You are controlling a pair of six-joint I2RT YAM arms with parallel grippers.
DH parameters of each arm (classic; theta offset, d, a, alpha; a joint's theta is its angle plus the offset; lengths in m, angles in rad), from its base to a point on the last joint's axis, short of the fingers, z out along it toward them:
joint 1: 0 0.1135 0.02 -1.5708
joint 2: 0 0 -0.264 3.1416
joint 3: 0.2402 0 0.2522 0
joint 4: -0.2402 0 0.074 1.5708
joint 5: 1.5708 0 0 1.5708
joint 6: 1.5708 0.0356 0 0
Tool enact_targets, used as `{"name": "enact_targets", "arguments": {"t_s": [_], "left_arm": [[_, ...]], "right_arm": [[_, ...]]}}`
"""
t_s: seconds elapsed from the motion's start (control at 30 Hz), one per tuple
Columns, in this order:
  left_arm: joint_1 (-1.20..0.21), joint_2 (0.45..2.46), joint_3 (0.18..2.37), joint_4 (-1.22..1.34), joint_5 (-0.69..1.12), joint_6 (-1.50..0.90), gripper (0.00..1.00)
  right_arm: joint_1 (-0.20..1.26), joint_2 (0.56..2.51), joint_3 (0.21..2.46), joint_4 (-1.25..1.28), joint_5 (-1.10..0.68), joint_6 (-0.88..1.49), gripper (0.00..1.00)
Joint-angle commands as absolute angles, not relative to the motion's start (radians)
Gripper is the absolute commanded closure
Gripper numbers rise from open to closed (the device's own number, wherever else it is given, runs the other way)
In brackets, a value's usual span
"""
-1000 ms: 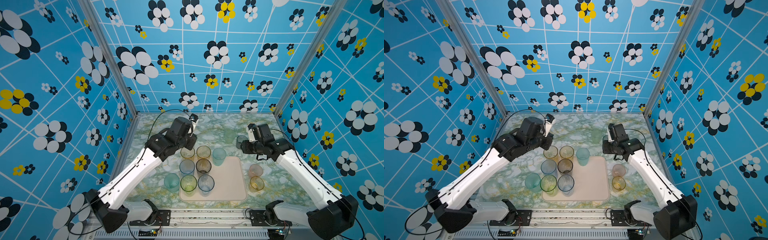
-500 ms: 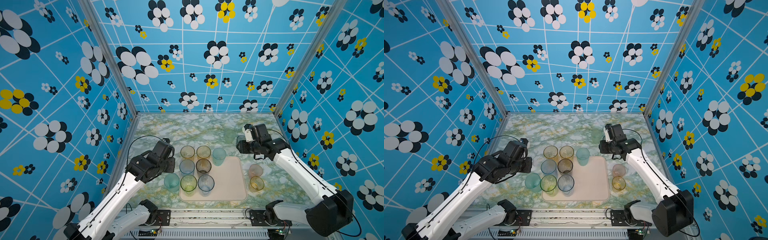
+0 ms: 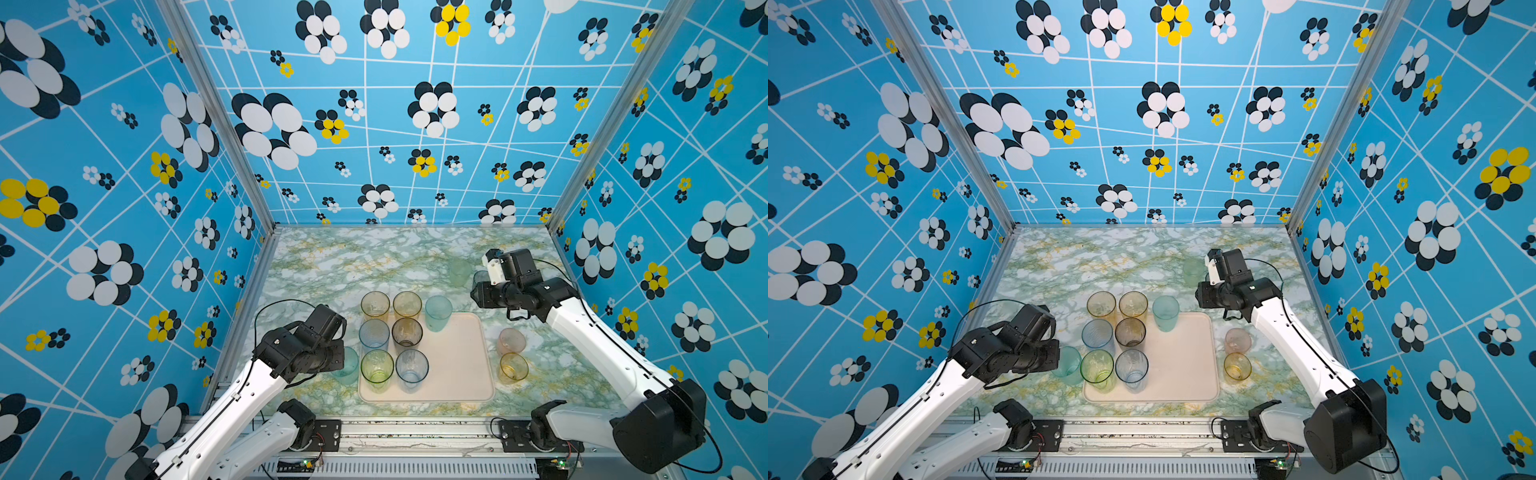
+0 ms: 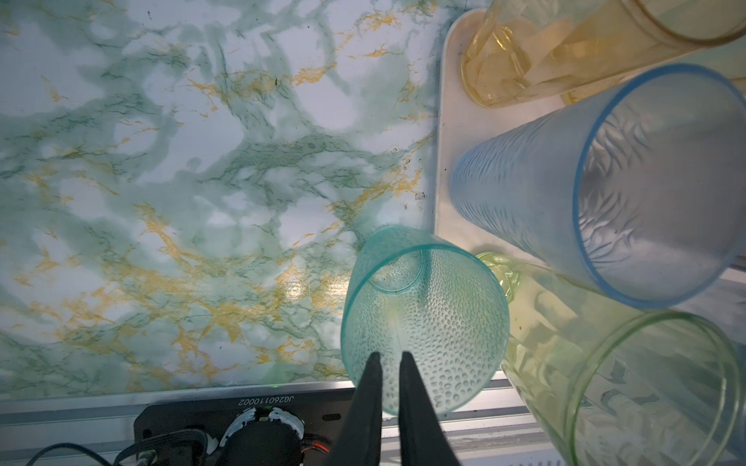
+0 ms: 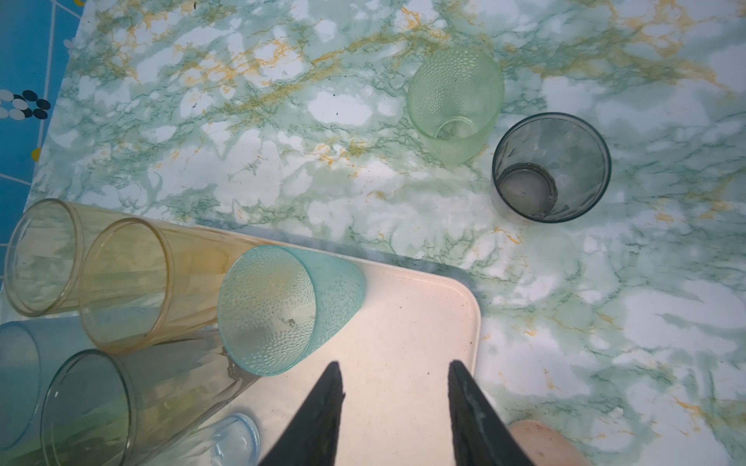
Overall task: Place the glasses into the tray
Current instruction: Pick up the glass from the bottom-left of the table.
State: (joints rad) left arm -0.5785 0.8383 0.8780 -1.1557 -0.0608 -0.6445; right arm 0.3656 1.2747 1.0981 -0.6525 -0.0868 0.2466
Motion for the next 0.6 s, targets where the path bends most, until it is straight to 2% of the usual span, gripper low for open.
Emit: {"name": "enact_targets", "arguments": {"t_s": [0.0, 0.57], "left_arm": [[-0.584, 0.83, 0.873, -1.201, -0.094, -0.691, 0.84], [-0.583, 0.884, 0.794, -1.148, -0.117, -0.761, 0.84]], "right_arm": [[0.36, 1.264, 1.078, -0.639, -0.107, 0.236, 0.55], [0.36, 1.255, 1.064, -0.627, -0.12, 0.233, 0.55]]}}
